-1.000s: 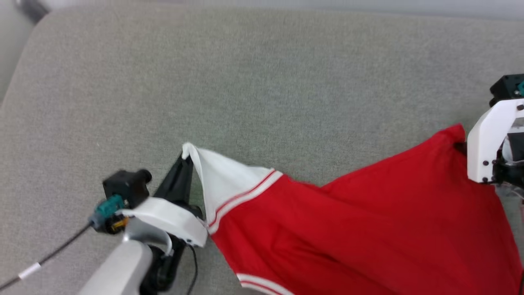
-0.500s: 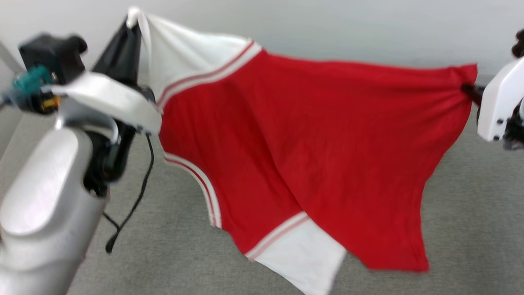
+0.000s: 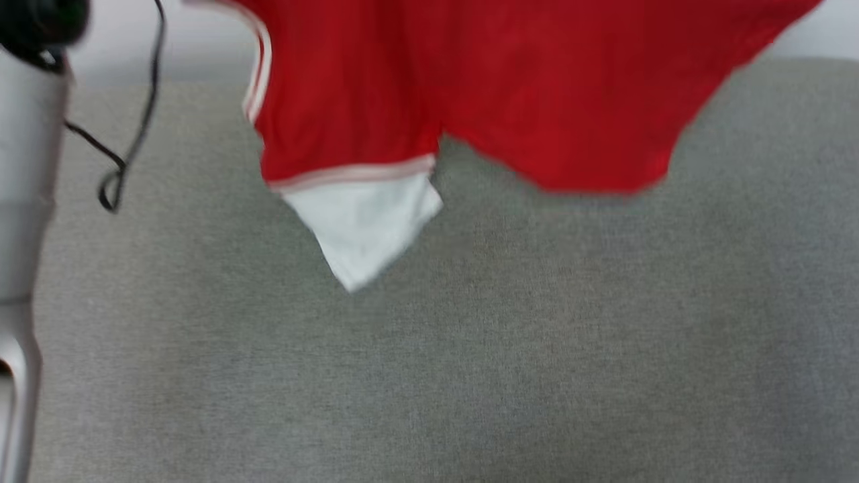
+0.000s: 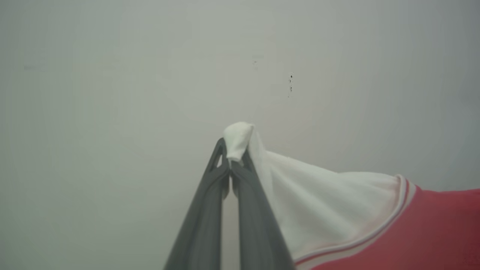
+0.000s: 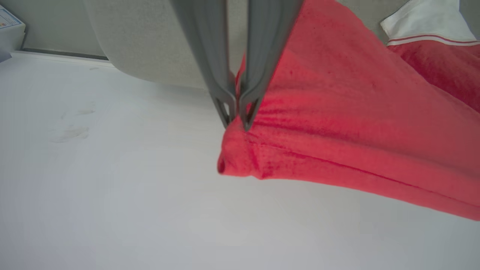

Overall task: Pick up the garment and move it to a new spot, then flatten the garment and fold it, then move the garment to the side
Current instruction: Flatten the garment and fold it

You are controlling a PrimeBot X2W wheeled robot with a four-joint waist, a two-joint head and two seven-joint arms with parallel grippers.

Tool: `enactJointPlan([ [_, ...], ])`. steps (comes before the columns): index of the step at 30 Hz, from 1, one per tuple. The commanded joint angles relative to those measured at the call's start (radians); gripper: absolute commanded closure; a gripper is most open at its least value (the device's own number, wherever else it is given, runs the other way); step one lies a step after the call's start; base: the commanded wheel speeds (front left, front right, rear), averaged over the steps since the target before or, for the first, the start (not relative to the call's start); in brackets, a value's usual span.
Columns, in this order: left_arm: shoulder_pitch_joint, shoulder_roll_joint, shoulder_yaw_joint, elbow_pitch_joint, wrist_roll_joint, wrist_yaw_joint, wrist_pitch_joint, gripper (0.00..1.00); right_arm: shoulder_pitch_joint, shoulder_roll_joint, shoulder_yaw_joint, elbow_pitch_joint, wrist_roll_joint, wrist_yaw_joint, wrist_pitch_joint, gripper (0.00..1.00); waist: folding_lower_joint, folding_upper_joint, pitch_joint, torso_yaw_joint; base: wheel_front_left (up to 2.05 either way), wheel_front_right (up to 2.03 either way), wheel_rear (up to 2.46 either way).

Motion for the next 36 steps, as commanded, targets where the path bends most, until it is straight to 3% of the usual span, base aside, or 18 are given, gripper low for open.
enactJointPlan([
  [1,-0.035,0.005,0.002,0.019,0.009,-0.004,-0.004,1.00,-0.033,0.004,0.000,0.005,-0.004,-0.001,-0.017,1.00,0.0000,-0.0001,0.062,-0.020,0.00,0.00,0.00],
  [9,-0.304,0.043,0.023,0.099,0.054,-0.004,-0.016,1.00,-0.257,0.012,0.002,0.024,-0.053,-0.001,-0.143,1.00,0.0000,-0.0001,0.255,-0.062,0.00,0.00,0.00],
  [18,-0.516,0.063,0.039,0.065,0.085,0.026,-0.003,1.00,-0.484,0.019,0.016,0.109,-0.043,-0.001,-0.343,1.00,0.0000,-0.0001,0.448,-0.089,0.00,0.00,0.00],
  [26,-0.574,0.060,0.036,0.069,0.082,0.029,-0.005,1.00,-0.619,0.008,0.097,0.234,0.016,-0.001,-0.494,1.00,0.0000,-0.0001,0.542,-0.091,0.00,0.00,0.00],
  [36,-0.532,0.068,0.061,0.151,0.039,-0.003,-0.040,1.00,-0.640,-0.009,0.269,0.319,0.129,-0.001,-0.560,1.00,0.0000,-0.0001,0.588,-0.091,0.00,0.00,0.00],
])
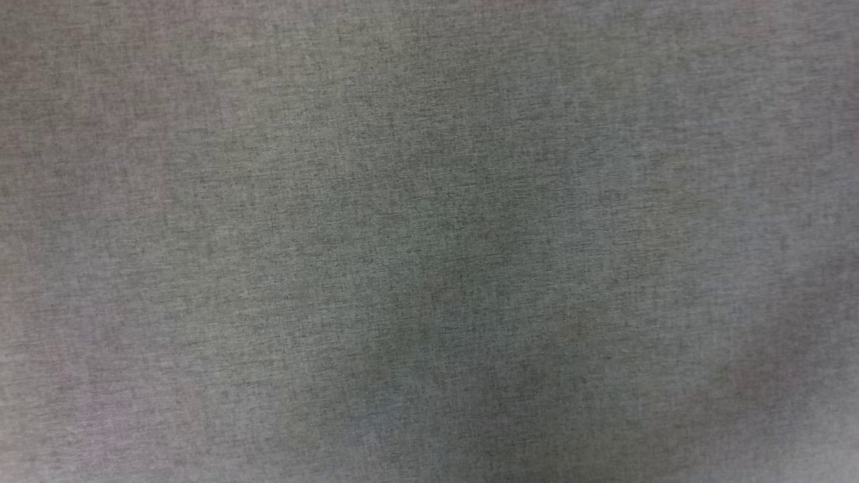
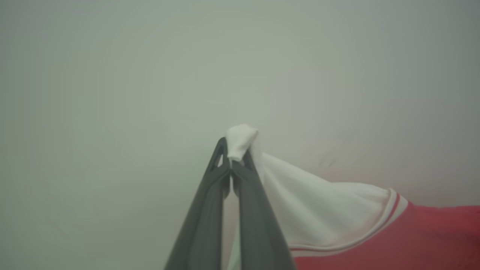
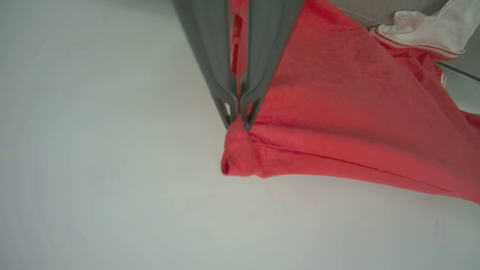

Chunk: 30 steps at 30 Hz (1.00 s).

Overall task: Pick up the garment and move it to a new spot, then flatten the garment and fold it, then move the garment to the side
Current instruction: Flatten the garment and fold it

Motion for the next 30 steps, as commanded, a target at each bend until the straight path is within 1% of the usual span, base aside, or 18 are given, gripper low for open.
enactJointPlan([
  [1,0.022,0.004,0.002,0.005,-0.005,-0.003,-0.007,1.00,-0.004,-0.008,0.007,0.005,0.008,-0.001,-0.007,1.00,-0.0002,0.0000,0.001,0.003,0.00,0.00,0.00],
  [7,0.110,0.000,0.014,0.054,-0.046,-0.051,-0.053,1.00,0.069,-0.044,0.108,0.016,0.088,-0.001,-0.035,1.00,-0.0002,0.0000,-0.018,0.029,0.00,0.00,0.00],
  [11,0.223,-0.008,0.025,0.074,-0.082,-0.072,-0.089,1.00,0.172,-0.072,0.167,0.002,0.144,-0.001,-0.059,1.00,-0.0002,0.0000,-0.071,0.052,0.00,0.00,0.00],
  [15,0.418,-0.034,0.038,0.076,-0.133,-0.087,-0.128,1.00,0.334,-0.095,0.210,-0.015,0.183,-0.001,-0.090,1.00,-0.0002,0.0000,-0.164,0.076,0.00,0.00,0.00],
  [18,0.590,-0.044,0.055,0.057,-0.175,-0.089,-0.153,1.00,0.477,-0.111,0.230,-0.039,0.210,-0.001,-0.103,1.00,-0.0002,0.0000,-0.242,0.088,0.00,0.00,0.00],
  [21,0.783,-0.051,0.067,0.009,-0.211,-0.071,-0.164,1.00,0.617,-0.123,0.230,-0.060,0.237,-0.001,-0.103,1.00,-0.0002,0.0000,-0.320,0.094,0.00,0.00,0.00],
  [24,0.991,-0.062,0.075,-0.067,-0.241,-0.035,-0.167,1.00,0.765,-0.140,0.210,-0.077,0.258,-0.001,-0.114,1.00,-0.0002,0.0000,-0.399,0.105,0.00,0.00,0.00],
  [26,1.107,-0.050,0.089,-0.124,-0.259,-0.006,-0.164,1.00,0.853,-0.150,0.197,-0.095,0.260,-0.001,-0.119,1.00,-0.0002,0.0000,-0.441,0.112,0.00,0.00,0.00],
  [28,1.231,-0.050,0.099,-0.185,-0.279,0.029,-0.153,1.00,0.946,-0.152,0.179,-0.112,0.269,-0.002,-0.117,1.00,-0.0002,0.0000,-0.490,0.115,0.00,0.00,0.00],
  [30,1.341,-0.046,0.099,-0.256,-0.289,0.067,-0.133,1.00,1.028,-0.168,0.147,-0.129,0.268,-0.002,-0.123,1.00,-0.0002,0.0000,-0.533,0.119,0.00,0.00,0.00],
])
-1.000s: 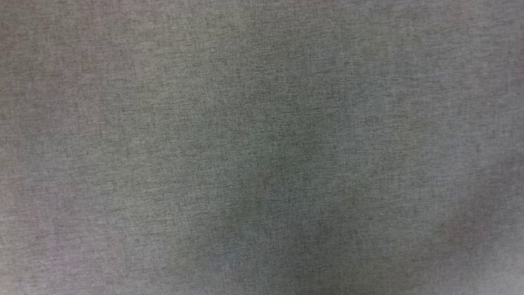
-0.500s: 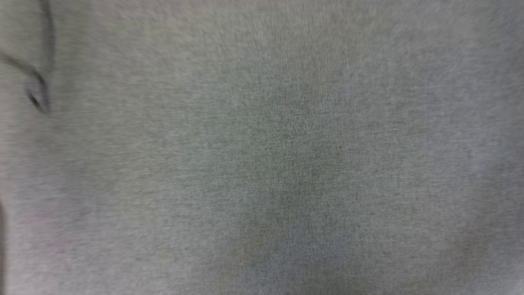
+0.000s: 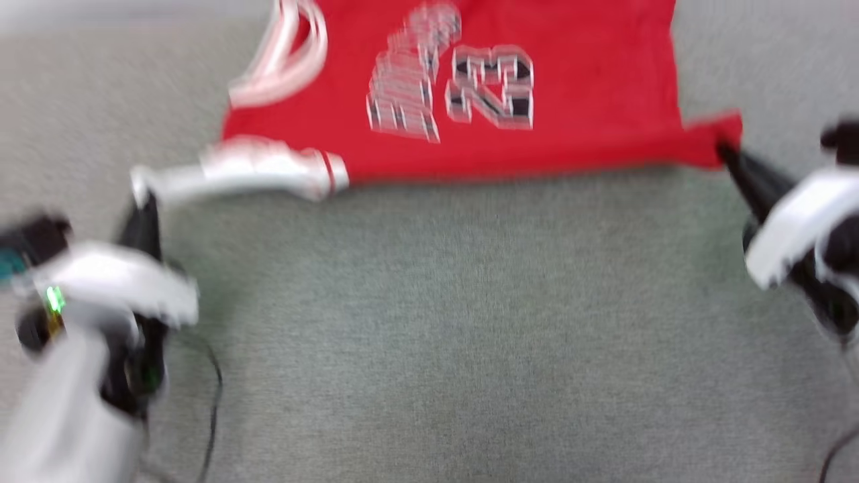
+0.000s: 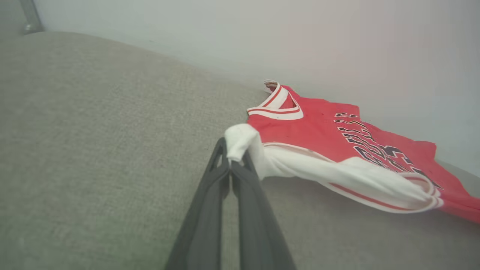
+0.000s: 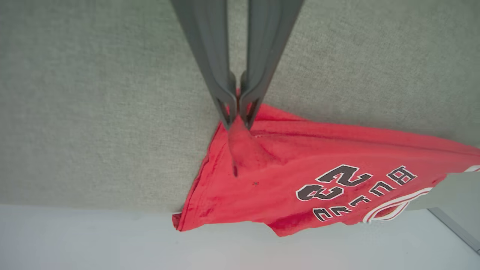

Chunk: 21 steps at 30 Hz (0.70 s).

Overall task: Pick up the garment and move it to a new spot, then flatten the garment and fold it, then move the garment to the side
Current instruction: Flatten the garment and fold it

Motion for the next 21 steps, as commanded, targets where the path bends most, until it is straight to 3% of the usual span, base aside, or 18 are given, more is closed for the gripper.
enactJointPlan([
  [1,0.045,0.012,0.009,-0.023,-0.006,0.022,0.005,1.00,0.039,-0.023,-0.020,-0.003,-0.003,-0.003,0.001,1.00,0.0002,0.0000,-0.088,0.017,0.00,0.00,0.00],
  [12,0.540,0.051,0.054,-0.388,-0.051,0.234,0.075,1.00,0.480,0.018,-0.202,-0.189,-0.018,-0.003,0.080,1.00,0.0002,0.0000,-0.231,0.002,0.00,0.00,0.00],
  [21,0.793,0.059,0.063,-0.578,-0.073,0.362,0.130,1.00,0.793,0.137,-0.415,-0.403,-0.116,-0.003,0.231,1.00,0.0002,0.0000,-0.300,0.006,0.00,0.00,0.00],
])
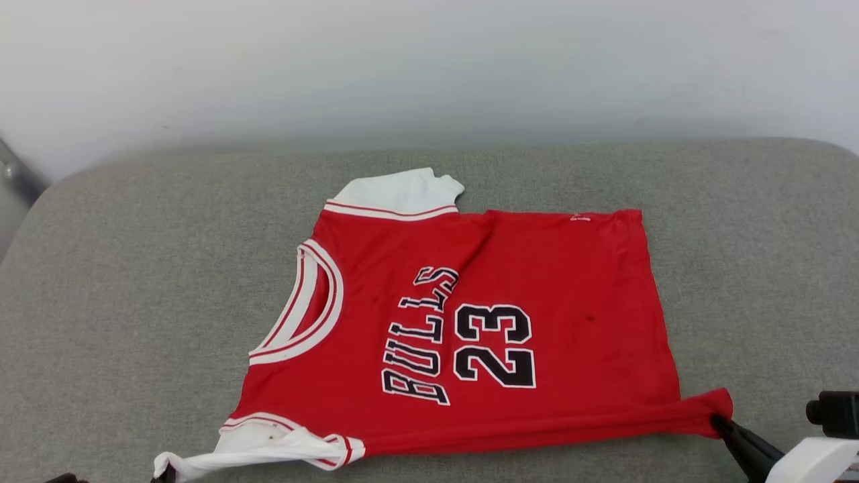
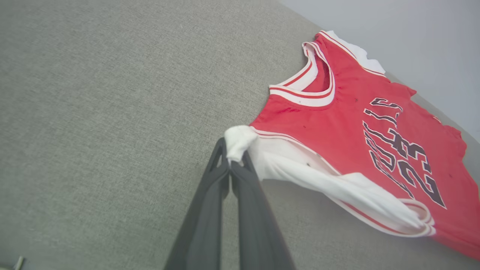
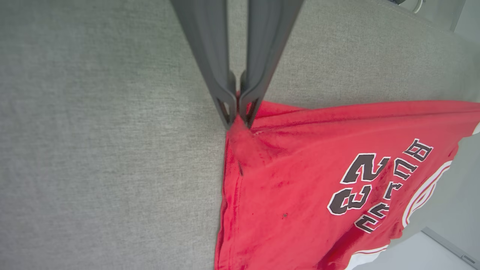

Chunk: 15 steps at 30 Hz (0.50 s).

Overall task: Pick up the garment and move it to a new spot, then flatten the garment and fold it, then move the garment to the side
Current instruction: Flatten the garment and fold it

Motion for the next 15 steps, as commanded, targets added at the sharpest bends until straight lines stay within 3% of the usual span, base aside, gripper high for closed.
enactJointPlan([
  [1,0.019,0.014,0.014,-0.010,0.003,0.018,0.002,1.00,0.025,0.009,-0.033,-0.027,-0.012,-0.003,0.019,1.00,0.0004,0.0000,-0.012,0.004,0.00,0.00,0.00],
  [7,-0.029,0.031,-0.012,-0.066,0.023,0.008,0.022,1.00,0.076,0.079,-0.130,-0.162,-0.097,-0.003,0.130,1.00,0.0004,0.0000,0.001,0.017,0.00,0.00,0.00],
  [15,-0.336,0.011,-0.093,0.052,0.072,-0.112,0.029,1.00,-0.083,0.119,-0.121,-0.187,-0.183,-0.002,0.194,1.00,0.0004,0.0000,0.119,0.020,0.00,0.00,0.00],
])
